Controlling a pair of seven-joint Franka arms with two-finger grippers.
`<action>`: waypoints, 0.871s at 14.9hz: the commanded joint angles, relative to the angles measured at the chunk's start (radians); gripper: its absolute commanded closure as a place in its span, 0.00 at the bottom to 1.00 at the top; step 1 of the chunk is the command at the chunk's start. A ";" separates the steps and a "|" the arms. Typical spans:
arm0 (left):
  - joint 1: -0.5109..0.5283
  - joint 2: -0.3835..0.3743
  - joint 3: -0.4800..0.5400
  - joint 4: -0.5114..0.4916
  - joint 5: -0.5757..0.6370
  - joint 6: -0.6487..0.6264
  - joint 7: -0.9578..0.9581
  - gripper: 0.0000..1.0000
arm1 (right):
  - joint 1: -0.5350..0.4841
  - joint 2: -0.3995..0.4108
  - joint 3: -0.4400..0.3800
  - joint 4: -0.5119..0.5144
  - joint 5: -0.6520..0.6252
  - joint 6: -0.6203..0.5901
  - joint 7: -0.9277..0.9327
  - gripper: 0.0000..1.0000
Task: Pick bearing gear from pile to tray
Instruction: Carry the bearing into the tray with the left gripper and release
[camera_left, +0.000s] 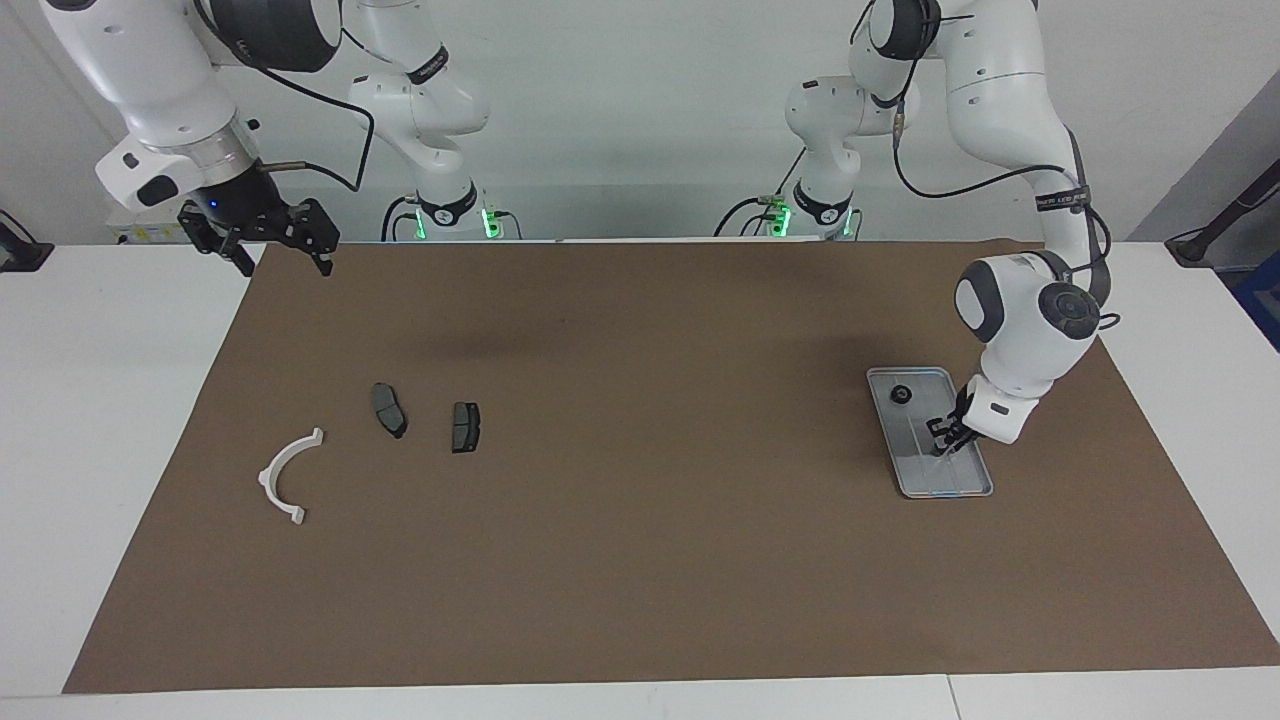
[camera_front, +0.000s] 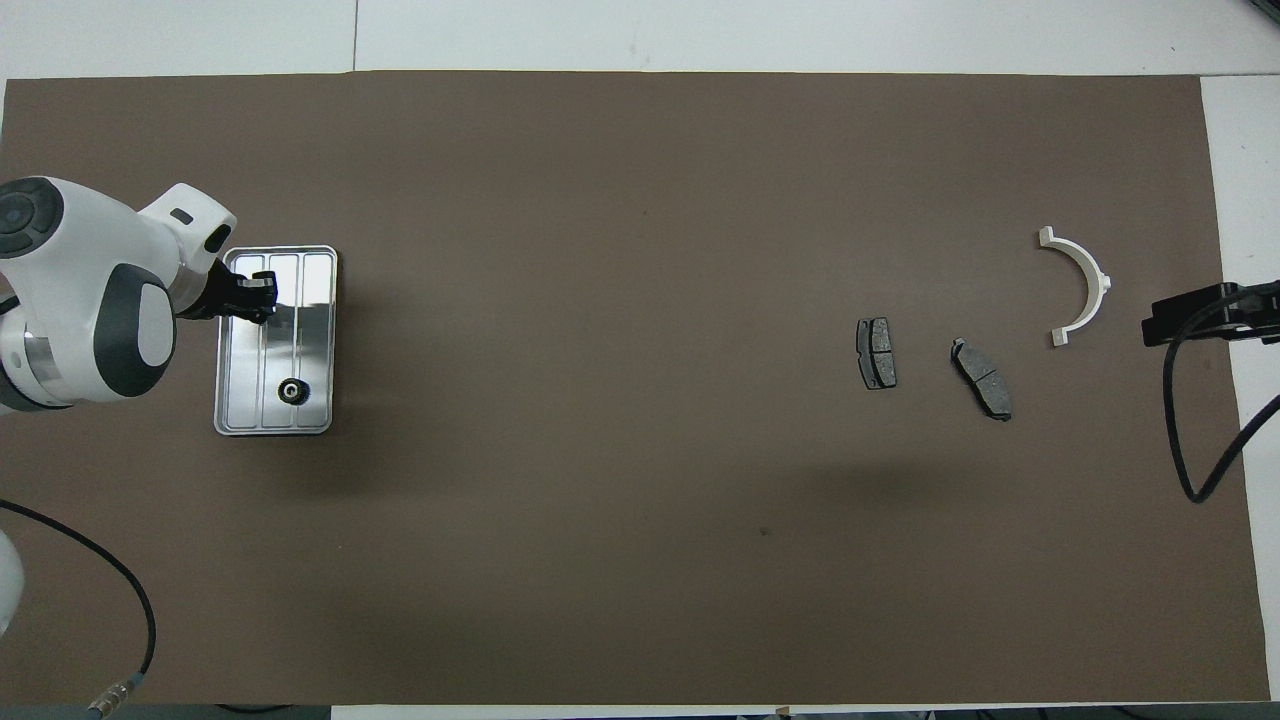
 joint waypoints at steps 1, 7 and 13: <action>0.013 0.010 -0.008 0.003 0.020 0.023 0.009 0.95 | -0.005 -0.030 -0.001 -0.036 0.007 0.020 -0.026 0.00; 0.011 0.009 -0.008 -0.009 0.020 0.025 0.009 0.47 | -0.010 -0.030 -0.001 -0.039 0.007 0.020 -0.027 0.00; 0.011 0.006 -0.008 0.037 0.020 -0.056 0.019 0.32 | -0.016 -0.035 0.008 -0.039 0.007 0.018 -0.019 0.00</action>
